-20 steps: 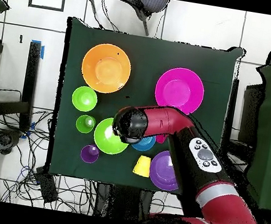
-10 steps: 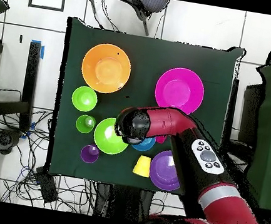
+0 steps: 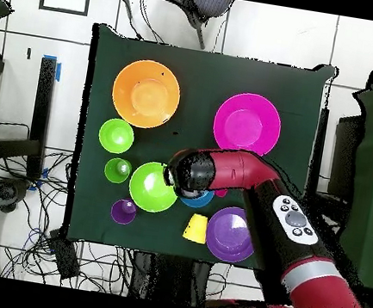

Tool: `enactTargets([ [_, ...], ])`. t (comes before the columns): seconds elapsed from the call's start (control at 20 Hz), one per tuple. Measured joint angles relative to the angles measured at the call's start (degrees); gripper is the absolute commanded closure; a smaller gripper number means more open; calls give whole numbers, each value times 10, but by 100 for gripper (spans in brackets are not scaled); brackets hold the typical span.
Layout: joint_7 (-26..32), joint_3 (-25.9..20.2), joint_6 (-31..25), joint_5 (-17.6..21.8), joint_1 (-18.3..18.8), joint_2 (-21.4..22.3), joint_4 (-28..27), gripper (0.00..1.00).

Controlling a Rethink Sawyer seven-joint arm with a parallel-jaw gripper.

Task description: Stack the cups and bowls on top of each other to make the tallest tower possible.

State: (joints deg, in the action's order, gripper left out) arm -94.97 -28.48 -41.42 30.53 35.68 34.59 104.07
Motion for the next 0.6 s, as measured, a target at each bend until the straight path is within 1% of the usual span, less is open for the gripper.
enactTargets([
  [0.35, 0, -1, 16, 0, 11, -10, 0, 0],
  [0.6, 0, -7, 30, -1, 17, -25, 0, 0],
])
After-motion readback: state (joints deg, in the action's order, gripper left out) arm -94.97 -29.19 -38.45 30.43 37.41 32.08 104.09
